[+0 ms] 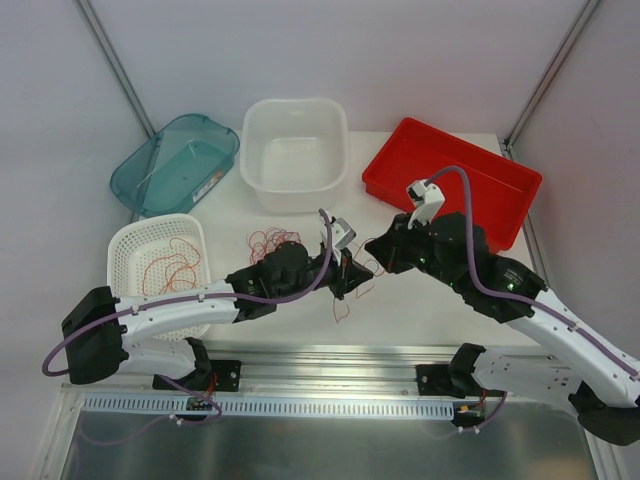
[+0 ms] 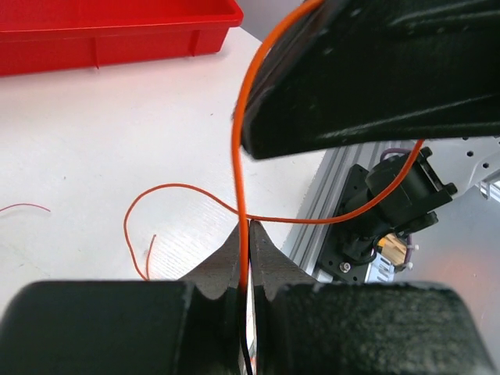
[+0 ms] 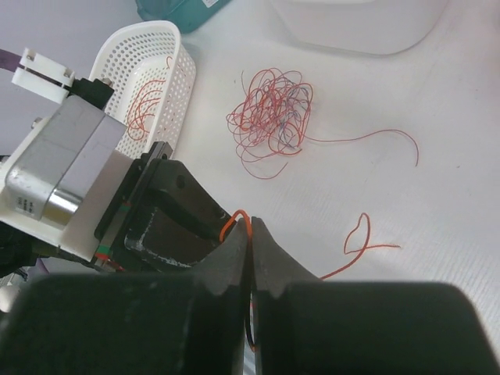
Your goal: Untangle the cables
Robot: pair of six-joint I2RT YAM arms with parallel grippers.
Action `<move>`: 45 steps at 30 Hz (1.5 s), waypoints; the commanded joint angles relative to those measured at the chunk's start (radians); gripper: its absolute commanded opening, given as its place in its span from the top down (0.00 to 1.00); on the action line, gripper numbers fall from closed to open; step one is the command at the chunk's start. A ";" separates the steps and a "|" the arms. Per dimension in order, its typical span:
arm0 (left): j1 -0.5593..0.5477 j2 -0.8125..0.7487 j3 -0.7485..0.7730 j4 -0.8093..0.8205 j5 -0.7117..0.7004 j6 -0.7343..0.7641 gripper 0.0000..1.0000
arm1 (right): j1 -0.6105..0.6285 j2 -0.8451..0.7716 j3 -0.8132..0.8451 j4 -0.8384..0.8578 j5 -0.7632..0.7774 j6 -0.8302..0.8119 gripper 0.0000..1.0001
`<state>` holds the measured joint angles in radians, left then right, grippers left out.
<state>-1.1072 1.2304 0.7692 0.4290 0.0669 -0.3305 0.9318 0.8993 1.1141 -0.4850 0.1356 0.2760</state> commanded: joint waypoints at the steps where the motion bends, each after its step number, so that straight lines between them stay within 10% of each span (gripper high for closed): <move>1: -0.008 -0.034 -0.015 0.025 -0.033 -0.021 1.00 | -0.001 -0.048 -0.002 -0.013 0.059 -0.009 0.96; 4: -0.008 -0.040 -0.008 0.007 -0.041 -0.024 1.00 | -0.002 -0.059 0.016 -0.052 0.090 -0.033 0.85; 8: 0.006 -0.057 0.036 -0.071 -0.062 -0.015 1.00 | -0.001 -0.071 0.036 -0.116 0.137 -0.078 0.38; 17: 0.099 -0.132 0.152 -0.262 -0.091 0.042 1.00 | -0.002 -0.177 0.033 -0.214 0.226 -0.150 0.07; 28: 0.317 -0.164 0.405 -0.553 -0.098 0.085 1.00 | -0.001 -0.350 -0.010 -0.201 0.306 -0.271 0.03; 38: 0.604 -0.098 0.942 -0.886 0.014 0.051 1.00 | -0.001 -0.350 -0.030 -0.216 0.340 -0.271 0.03; 45: 0.737 -0.118 1.061 -1.015 -0.281 0.091 1.00 | -0.001 -0.346 -0.045 -0.208 0.320 -0.271 0.03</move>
<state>-0.4015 1.1168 1.8130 -0.4873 -0.0742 -0.2695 0.9318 0.5438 1.0813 -0.7128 0.4492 0.0208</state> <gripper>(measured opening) 0.003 0.969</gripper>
